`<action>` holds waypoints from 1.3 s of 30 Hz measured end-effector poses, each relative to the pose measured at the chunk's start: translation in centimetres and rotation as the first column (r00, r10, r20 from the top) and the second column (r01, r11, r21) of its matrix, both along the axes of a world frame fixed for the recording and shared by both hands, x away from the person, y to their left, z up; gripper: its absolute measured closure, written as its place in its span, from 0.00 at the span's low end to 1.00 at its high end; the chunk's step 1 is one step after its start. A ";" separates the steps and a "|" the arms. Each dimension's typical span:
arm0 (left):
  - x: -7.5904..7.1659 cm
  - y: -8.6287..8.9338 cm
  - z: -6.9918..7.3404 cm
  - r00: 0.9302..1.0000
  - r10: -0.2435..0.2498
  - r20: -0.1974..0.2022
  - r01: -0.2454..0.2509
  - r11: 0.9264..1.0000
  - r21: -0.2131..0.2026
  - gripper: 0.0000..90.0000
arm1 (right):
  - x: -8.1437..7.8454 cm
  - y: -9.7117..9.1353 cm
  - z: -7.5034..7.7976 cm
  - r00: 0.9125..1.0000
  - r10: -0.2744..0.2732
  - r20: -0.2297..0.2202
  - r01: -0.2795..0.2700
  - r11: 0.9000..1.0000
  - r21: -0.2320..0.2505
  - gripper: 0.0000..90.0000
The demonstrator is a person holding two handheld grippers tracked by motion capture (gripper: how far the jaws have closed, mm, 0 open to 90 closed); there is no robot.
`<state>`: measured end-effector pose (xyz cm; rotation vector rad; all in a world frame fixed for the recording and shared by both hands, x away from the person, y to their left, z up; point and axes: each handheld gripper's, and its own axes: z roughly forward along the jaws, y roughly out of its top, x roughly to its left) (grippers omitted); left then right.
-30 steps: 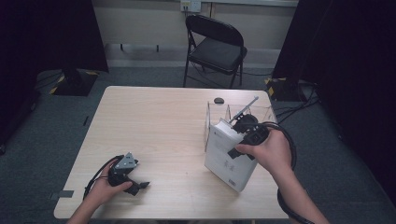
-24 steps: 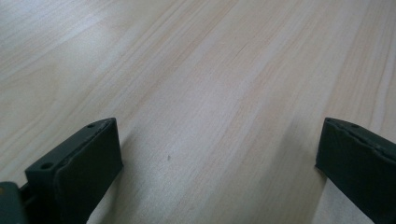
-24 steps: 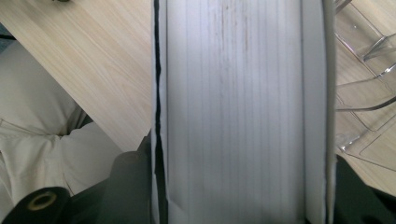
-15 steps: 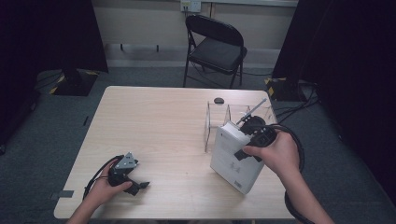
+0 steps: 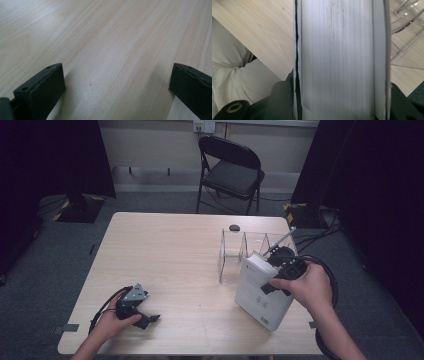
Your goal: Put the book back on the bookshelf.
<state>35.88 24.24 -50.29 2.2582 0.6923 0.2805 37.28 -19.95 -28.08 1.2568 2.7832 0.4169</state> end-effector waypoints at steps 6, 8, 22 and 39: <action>0.0 0.0 0.0 1.000 0.000 0.000 0.000 1.000 0.000 0.00 | -0.2 -0.9 0.1 1.000 -0.011 0.006 0.011 1.000 0.002 0.58; 0.0 0.0 0.0 1.000 0.000 0.000 0.000 1.000 0.000 0.00 | -0.2 -1.1 0.2 1.000 -0.012 0.008 0.012 1.000 -0.002 0.58; 0.0 0.0 0.0 1.000 0.000 0.000 0.000 1.000 0.000 0.00 | -0.6 -2.3 0.1 0.999 -0.036 -0.010 0.036 0.999 -0.007 0.58; 0.0 0.0 0.0 1.000 0.000 0.000 0.000 1.000 0.001 0.00 | -1.1 -4.8 0.4 0.996 -0.085 -0.009 0.085 0.996 -0.010 0.58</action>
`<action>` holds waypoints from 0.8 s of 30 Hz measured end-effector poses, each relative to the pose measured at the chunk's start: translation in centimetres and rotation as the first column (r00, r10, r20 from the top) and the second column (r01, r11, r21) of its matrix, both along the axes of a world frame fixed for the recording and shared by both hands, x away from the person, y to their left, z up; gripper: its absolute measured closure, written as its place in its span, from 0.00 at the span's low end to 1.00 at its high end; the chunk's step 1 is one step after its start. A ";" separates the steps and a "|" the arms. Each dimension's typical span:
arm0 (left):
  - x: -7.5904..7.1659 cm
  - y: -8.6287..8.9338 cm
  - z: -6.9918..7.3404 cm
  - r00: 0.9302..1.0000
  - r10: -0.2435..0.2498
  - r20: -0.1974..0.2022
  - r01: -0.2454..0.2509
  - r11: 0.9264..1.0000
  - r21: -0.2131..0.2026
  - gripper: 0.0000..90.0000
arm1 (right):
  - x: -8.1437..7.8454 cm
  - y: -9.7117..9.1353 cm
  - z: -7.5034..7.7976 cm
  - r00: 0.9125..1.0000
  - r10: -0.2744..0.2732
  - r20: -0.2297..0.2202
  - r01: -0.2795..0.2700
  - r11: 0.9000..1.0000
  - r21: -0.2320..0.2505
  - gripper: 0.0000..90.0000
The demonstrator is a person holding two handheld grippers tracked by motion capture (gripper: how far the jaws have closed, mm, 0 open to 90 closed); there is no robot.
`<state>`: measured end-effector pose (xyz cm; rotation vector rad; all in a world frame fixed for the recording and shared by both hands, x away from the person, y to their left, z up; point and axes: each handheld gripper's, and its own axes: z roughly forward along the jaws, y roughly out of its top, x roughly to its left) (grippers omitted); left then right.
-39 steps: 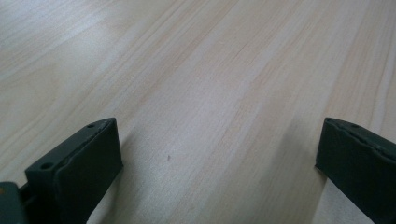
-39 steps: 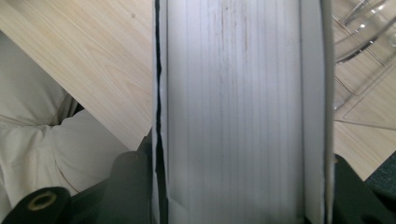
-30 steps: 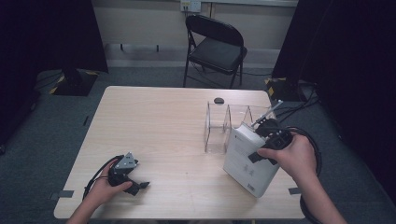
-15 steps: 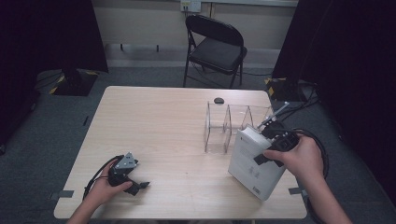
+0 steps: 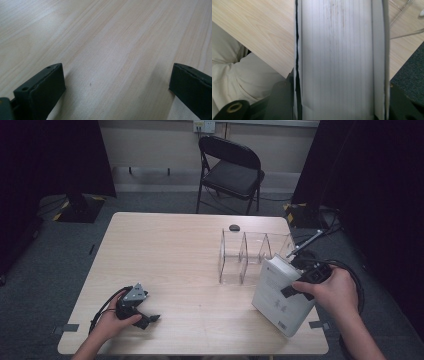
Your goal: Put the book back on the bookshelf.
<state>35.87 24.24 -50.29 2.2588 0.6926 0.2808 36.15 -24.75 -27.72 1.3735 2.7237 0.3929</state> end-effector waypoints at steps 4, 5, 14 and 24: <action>0.0 0.0 0.0 1.000 0.000 0.000 0.000 1.000 0.000 0.00 | -0.1 -0.6 -0.3 1.000 -0.017 -0.002 0.017 1.000 0.002 0.58; 0.0 0.0 0.0 1.000 0.000 0.000 0.000 1.000 -0.001 0.00 | -0.1 -0.8 -0.3 1.000 -0.022 -0.003 0.022 1.000 0.006 0.58; 0.0 0.0 0.0 1.000 0.000 0.000 0.000 1.000 0.000 0.00 | -0.2 -1.9 -0.4 0.999 -0.052 -0.005 0.052 0.999 0.015 0.58; 0.0 0.0 0.0 1.000 0.000 0.000 0.000 1.000 -0.001 0.00 | 0.1 -2.8 -0.4 0.996 -0.091 -0.006 0.091 0.996 0.009 0.58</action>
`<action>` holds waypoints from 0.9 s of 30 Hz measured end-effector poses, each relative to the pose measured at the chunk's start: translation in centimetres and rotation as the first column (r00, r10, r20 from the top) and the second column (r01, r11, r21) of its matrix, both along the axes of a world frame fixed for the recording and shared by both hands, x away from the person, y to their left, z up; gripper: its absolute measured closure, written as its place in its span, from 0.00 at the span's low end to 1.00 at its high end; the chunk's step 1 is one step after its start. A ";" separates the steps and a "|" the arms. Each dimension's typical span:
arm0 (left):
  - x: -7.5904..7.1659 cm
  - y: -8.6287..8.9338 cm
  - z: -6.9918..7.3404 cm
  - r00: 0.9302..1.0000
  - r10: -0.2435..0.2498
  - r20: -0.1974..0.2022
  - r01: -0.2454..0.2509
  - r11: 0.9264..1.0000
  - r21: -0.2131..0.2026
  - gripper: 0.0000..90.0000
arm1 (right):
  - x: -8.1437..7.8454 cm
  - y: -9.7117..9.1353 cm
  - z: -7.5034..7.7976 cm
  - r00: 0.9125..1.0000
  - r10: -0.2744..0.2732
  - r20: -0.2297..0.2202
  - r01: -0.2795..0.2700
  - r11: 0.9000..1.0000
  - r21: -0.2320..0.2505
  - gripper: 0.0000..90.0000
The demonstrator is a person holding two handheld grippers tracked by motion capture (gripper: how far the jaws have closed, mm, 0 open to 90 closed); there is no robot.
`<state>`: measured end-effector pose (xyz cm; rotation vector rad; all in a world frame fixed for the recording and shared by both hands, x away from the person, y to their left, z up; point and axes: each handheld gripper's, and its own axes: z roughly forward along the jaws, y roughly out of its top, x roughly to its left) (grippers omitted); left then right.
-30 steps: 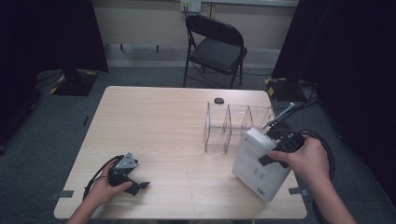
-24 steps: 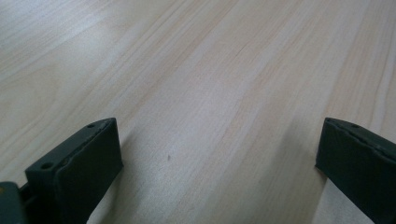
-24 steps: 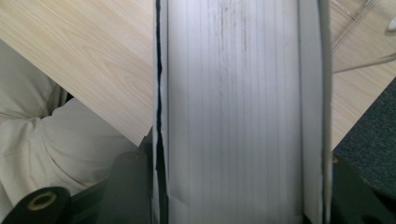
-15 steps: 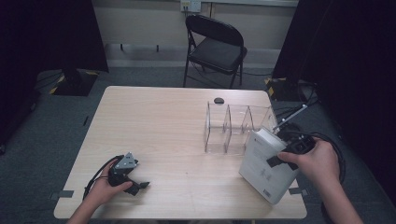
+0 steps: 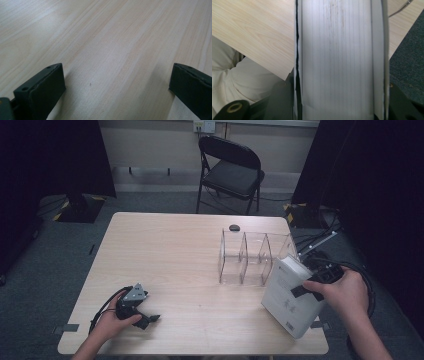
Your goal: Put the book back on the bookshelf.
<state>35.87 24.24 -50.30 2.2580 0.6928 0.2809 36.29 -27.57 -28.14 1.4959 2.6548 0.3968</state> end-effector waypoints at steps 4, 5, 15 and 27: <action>0.0 0.0 0.0 1.000 0.000 0.000 0.000 1.000 0.000 0.00 | 0.1 -0.5 -0.1 0.999 -0.034 -0.015 0.034 0.999 0.007 0.58; 0.0 0.0 0.0 1.000 0.000 0.000 0.000 1.000 0.000 0.00 | 0.1 -0.7 -0.1 0.999 -0.040 -0.016 0.040 0.999 0.015 0.58; 0.0 0.0 0.0 1.000 0.000 0.000 0.000 1.000 0.000 0.00 | 0.6 -1.6 -0.4 0.996 -0.087 -0.010 0.087 0.996 0.008 0.58; 0.0 0.0 0.0 1.000 0.000 0.000 0.000 1.000 0.000 0.00 | 1.6 -2.3 -0.4 0.991 -0.130 -0.010 0.130 0.992 -0.008 0.58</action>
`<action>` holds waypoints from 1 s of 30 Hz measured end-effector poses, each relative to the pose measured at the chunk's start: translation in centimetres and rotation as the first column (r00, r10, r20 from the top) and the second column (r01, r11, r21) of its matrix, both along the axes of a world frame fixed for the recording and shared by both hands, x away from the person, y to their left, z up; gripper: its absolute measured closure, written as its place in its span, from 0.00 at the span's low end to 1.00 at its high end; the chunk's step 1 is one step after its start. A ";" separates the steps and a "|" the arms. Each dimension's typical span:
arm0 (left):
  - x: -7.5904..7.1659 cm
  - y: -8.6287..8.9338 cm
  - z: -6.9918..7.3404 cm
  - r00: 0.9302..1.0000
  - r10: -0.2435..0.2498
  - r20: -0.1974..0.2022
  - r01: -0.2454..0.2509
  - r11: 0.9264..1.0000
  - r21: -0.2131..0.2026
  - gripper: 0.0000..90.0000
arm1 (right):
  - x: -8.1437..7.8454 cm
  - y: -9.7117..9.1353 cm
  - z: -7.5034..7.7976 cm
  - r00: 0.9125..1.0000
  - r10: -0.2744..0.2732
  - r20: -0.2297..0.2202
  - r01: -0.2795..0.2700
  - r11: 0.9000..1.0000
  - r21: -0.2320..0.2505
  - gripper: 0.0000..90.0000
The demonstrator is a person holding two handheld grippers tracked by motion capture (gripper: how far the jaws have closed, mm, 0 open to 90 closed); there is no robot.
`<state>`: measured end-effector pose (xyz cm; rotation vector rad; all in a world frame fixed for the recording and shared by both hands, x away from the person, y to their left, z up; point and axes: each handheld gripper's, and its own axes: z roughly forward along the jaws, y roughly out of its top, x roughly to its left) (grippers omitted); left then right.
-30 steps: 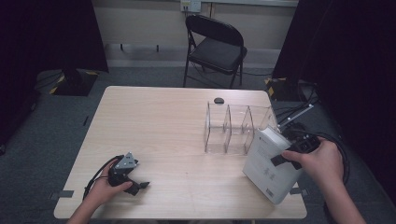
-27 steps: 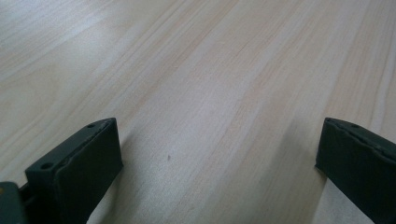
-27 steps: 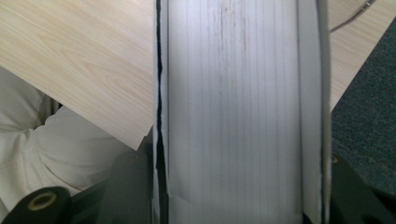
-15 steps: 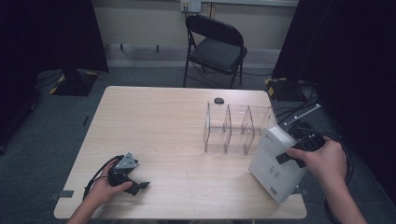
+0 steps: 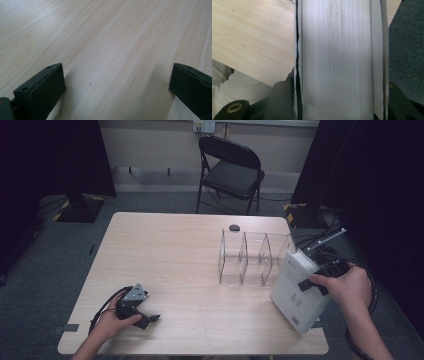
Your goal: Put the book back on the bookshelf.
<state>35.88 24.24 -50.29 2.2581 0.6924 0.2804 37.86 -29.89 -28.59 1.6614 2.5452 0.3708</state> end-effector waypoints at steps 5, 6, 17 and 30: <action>0.0 0.0 0.0 1.000 0.000 0.000 0.000 1.000 0.000 0.00 | 0.2 -0.1 0.0 1.000 -0.018 -0.002 0.018 1.000 0.005 0.58; 0.0 0.0 0.0 1.000 0.000 0.000 0.000 1.000 0.000 0.00 | 0.3 0.0 0.0 1.000 -0.016 -0.002 0.016 1.000 0.006 0.58; 0.0 0.0 0.0 1.000 0.000 0.000 0.000 1.000 0.000 0.00 | 1.1 0.1 0.1 1.000 -0.023 0.003 0.023 1.000 0.002 0.58; 0.0 0.0 0.0 1.000 0.000 0.000 0.000 1.000 0.000 0.00 | 2.1 0.0 0.2 0.998 -0.056 0.011 0.056 0.998 -0.008 0.58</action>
